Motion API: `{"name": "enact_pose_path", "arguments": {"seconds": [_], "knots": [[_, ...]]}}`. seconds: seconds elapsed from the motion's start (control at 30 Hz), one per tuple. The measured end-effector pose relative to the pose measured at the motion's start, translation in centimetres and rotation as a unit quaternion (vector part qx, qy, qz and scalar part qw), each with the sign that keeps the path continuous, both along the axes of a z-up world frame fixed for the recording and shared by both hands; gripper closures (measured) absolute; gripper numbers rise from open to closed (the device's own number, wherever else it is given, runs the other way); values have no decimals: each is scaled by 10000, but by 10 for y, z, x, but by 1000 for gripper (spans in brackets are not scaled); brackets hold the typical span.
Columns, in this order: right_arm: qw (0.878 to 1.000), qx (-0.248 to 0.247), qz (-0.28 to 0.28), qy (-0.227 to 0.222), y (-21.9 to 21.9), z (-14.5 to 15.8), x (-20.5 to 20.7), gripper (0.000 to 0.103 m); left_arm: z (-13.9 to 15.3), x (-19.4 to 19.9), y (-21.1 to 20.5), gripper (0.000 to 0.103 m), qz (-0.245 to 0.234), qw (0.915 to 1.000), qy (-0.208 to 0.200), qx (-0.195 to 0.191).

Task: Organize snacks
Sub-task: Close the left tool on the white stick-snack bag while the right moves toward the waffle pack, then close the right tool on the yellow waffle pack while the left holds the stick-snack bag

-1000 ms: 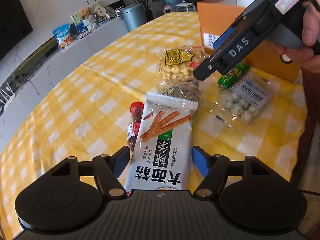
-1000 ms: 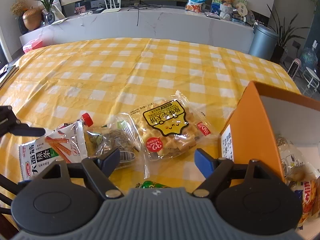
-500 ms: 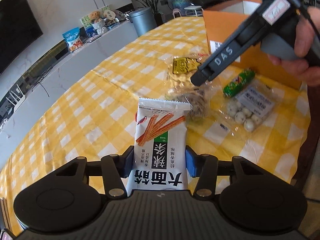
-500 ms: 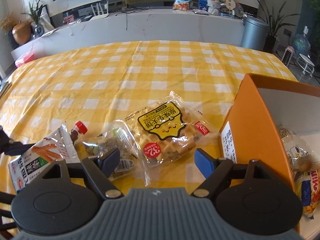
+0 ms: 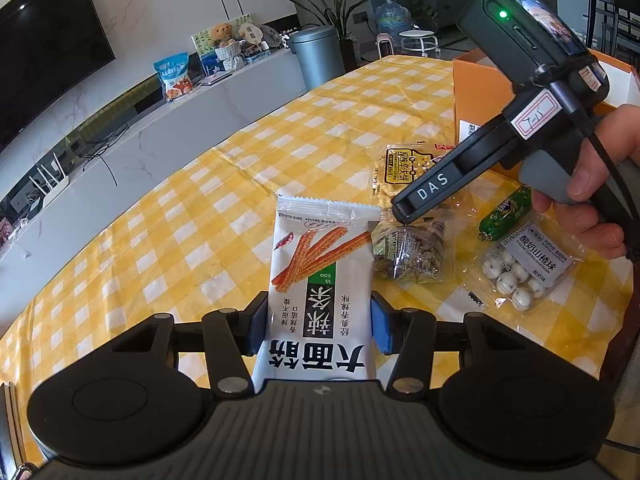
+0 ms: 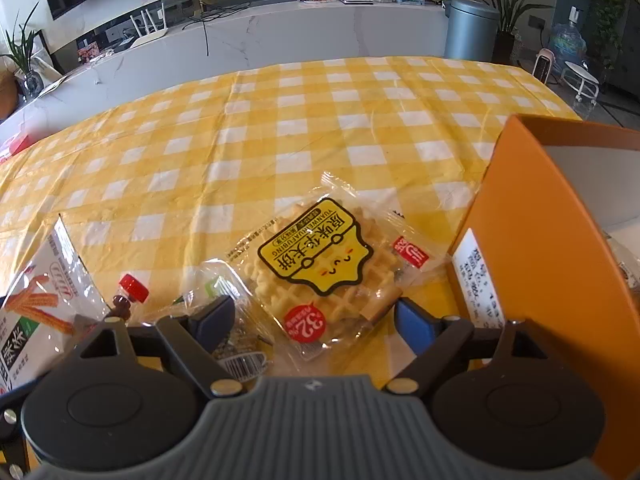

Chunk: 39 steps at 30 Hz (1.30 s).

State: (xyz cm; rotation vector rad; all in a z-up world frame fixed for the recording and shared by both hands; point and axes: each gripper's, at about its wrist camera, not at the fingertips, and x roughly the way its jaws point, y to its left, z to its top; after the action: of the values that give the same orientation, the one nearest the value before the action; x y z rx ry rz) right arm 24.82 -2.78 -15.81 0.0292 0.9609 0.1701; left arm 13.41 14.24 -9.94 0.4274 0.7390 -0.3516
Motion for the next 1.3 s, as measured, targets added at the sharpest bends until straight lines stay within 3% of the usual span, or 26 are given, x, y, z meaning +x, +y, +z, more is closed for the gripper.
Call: {"name": "enact_pose_path", "arguments": {"seconds": [0.1, 0.23, 0.53, 0.77, 0.97, 1.3], "knots": [[10000, 57, -42, -3, 0, -4, 3, 19, -2, 0, -1, 45, -15, 10000, 9, 11], [10000, 0, -46, -53, 4, -4, 2, 32, -4, 1, -1, 45, -11, 10000, 29, -2], [9998, 48, 10, -175, -3, -3, -6, 45, -5, 3, -7, 45, 22, 10000, 56, -57], [9989, -52, 170, -426, -5, 6, -10, 55, 2, 0, -4, 45, 639, 9962, 54, -593], [9977, 73, 277, -617, -11, 19, -18, 59, 8, -5, 6, 45, 1215, 9846, 201, -1244], [9941, 281, 637, -837, -23, 50, -36, 66, 22, -18, 0, 45, 1562, 9772, 322, -1401]]}}
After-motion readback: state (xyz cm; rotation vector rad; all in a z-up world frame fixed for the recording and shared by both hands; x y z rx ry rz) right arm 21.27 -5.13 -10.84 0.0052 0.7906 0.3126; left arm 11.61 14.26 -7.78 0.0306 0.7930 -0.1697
